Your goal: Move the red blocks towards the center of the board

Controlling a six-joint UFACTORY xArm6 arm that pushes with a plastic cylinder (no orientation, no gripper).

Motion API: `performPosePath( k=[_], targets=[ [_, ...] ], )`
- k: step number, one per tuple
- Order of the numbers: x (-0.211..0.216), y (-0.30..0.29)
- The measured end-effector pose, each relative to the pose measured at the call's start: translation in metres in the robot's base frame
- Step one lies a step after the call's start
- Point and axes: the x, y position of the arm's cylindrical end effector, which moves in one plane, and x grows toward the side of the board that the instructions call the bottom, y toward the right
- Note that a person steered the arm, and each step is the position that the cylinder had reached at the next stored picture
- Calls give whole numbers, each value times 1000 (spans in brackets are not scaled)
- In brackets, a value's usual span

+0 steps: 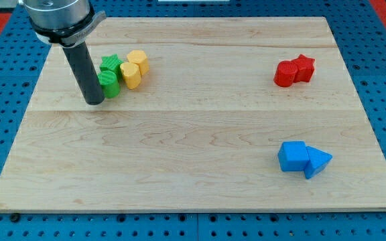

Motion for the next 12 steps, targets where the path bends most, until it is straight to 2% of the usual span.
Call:
performPosePath(
  k=[2,4,5,7,8,10,11,12],
  targets=[
    [-4,0],
    [24,10],
    [53,67],
    [54,187],
    [33,215],
    [31,358],
    [13,437],
    [-35,494]
  ],
)
